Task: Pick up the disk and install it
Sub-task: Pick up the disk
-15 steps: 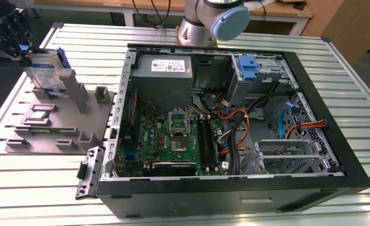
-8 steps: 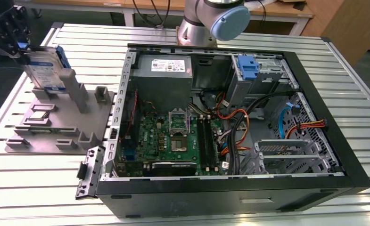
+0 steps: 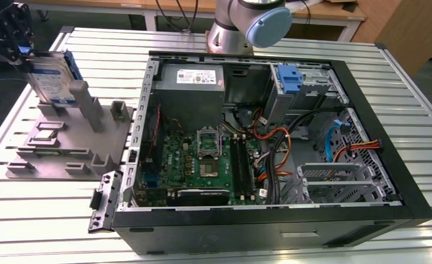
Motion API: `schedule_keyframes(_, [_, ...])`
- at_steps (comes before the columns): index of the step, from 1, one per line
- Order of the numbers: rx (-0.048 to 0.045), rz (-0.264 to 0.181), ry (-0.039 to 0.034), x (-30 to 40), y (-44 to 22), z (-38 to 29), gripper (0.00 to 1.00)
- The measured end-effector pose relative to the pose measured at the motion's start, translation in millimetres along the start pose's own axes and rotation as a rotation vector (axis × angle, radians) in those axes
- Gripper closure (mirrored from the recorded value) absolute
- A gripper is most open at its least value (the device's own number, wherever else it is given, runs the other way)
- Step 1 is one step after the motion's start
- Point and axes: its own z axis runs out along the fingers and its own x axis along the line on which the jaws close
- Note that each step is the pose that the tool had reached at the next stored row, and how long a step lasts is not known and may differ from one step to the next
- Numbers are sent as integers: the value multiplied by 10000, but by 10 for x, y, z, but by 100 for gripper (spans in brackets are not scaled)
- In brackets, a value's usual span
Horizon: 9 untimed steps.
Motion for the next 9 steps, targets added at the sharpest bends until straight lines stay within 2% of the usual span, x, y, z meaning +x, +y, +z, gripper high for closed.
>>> schedule_keyframes(9, [1, 0, 0, 1, 0, -82, 64])
